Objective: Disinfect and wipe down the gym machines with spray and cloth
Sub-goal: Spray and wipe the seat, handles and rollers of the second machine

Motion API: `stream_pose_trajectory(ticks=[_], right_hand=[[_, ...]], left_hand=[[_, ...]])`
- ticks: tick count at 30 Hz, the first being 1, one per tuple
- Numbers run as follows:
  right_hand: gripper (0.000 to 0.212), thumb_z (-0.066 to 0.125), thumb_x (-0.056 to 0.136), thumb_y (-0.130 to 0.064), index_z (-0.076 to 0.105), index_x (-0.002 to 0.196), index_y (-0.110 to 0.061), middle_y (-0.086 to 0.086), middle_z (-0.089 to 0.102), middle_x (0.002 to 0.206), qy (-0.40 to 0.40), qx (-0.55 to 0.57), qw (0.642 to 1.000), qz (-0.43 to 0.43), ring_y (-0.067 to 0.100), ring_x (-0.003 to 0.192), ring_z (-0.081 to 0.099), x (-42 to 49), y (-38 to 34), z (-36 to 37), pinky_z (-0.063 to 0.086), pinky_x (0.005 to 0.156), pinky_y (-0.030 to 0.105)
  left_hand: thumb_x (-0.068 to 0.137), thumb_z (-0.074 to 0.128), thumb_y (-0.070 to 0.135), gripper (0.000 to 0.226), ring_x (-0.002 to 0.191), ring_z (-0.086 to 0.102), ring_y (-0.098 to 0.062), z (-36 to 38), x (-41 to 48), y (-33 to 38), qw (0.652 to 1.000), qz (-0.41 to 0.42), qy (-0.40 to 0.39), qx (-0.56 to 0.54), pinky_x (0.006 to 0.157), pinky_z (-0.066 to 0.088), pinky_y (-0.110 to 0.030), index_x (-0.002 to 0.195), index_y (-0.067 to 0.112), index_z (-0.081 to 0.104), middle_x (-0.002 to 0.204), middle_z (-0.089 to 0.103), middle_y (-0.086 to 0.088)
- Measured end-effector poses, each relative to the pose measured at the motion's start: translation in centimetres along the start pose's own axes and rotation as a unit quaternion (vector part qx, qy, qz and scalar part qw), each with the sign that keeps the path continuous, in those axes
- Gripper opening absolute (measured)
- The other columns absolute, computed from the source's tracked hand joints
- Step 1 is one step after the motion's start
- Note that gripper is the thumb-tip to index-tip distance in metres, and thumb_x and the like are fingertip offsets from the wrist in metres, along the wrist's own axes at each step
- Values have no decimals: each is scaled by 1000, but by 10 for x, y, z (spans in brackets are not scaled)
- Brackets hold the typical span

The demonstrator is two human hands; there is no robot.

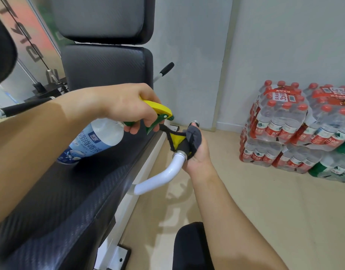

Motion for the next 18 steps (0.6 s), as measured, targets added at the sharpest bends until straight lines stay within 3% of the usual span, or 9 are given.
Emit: stream_pose_trajectory(ticks=[3, 6, 8, 10, 13, 15, 18], right_hand=[[32, 58, 96, -38, 67, 78, -12, 6, 68, 66, 37, -23, 999, -30, 21, 55, 69, 18, -21, -5, 58, 57, 29], [28, 60, 92, -19, 54, 67, -9, 6, 54, 55, 112, -179, 976, -45, 19, 39, 55, 25, -45, -11, 49, 46, 24], [12, 64, 80, -3, 53, 80, -8, 11, 57, 69, 147, -280, 947, -58, 23, 49, 57, 22, -58, -7, 50, 42, 28], [20, 65, 70, 4, 56, 80, -11, 13, 62, 76, 171, -376, 905, -100, 28, 61, 62, 18, -73, -2, 54, 46, 34], [23, 68, 65, 2, 54, 75, -14, 13, 61, 76, 160, -455, 867, -121, 29, 63, 62, 4, -74, 8, 49, 44, 30], [22, 69, 64, -2, 55, 77, -13, 12, 60, 73, 145, -470, 863, -117, 27, 59, 60, -6, -66, 9, 44, 43, 26], [15, 67, 70, -3, 60, 81, -11, 9, 60, 71, 122, -385, 909, -103, 24, 56, 58, -26, -42, 1, 48, 51, 32]], left_hand=[[79, 62, 10, 16, 53, 60, -24, 2, -6, 4, 1000, 7, 0, -2, 56, 53, -34, 88, 13, 76, 86, 77, -2], [65, 57, 21, 29, 51, 61, -24, 2, -13, 6, 1000, 8, 6, 3, 55, 53, -34, 87, 15, 76, 86, 76, -5], [65, 56, 23, 31, 52, 62, -24, 2, -16, 6, 1000, 7, 14, 8, 56, 55, -35, 88, 16, 76, 88, 76, -9], [65, 55, 24, 32, 53, 63, -24, 1, -18, 6, 1000, 4, 24, 14, 57, 55, -37, 88, 17, 76, 89, 76, -14], [68, 57, 23, 28, 52, 64, -25, 0, -16, 4, 999, -1, 35, 22, 57, 55, -38, 88, 18, 76, 90, 77, -14], [78, 61, 13, 18, 51, 62, -23, -1, -11, 3, 999, -1, 41, 16, 55, 54, -35, 89, 15, 75, 90, 77, -8], [83, 60, 4, 18, 49, 60, -22, 2, 1, -2, 999, -13, 36, 8, 53, 53, -34, 90, 11, 74, 91, 78, -7]])
Point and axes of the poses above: each hand's wrist, its own x-axis towards the middle knuckle, its own z-axis out of the palm, y = z × x, the point moved 10 cm from there along x, towards the middle knuckle
